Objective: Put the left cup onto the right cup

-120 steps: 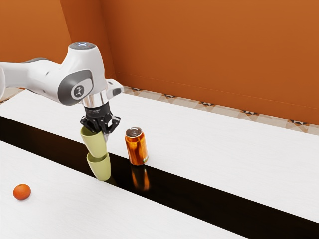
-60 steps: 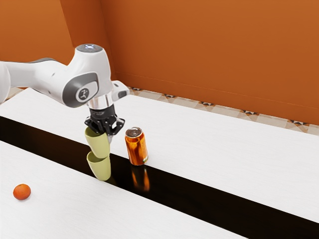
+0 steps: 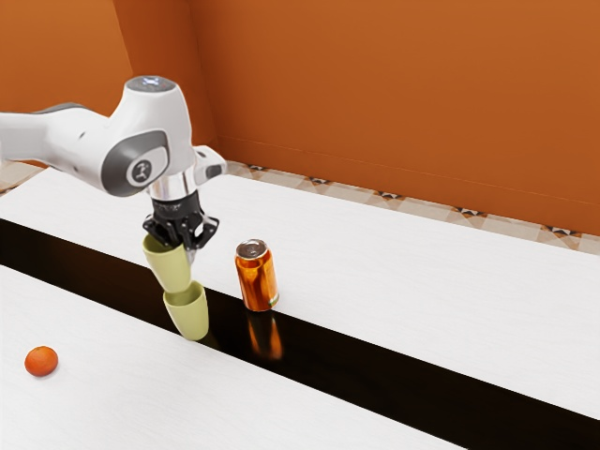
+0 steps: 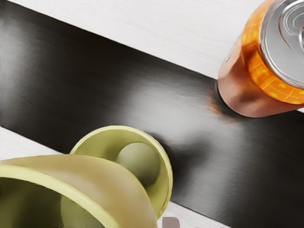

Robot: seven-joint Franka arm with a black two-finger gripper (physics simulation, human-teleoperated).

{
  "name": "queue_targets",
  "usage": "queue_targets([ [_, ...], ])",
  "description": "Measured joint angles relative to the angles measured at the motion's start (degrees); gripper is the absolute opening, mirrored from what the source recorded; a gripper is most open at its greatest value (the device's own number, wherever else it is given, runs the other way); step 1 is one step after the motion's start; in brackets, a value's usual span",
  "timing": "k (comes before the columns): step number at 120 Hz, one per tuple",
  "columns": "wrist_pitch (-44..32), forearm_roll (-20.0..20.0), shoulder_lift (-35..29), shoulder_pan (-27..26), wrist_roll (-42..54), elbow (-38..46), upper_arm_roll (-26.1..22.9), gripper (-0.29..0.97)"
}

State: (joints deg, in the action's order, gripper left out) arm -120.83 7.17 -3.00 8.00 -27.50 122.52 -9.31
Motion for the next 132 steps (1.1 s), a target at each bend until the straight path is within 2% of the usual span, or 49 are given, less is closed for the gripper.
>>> queue_targets([
  [63,-1.8,0.0,2.4,-0.8,0.1,-0.1,0.1,-0.1],
  [132,-2.1,0.7,1.7,-2.1,0.7,0.1,1.2,-0.1],
])
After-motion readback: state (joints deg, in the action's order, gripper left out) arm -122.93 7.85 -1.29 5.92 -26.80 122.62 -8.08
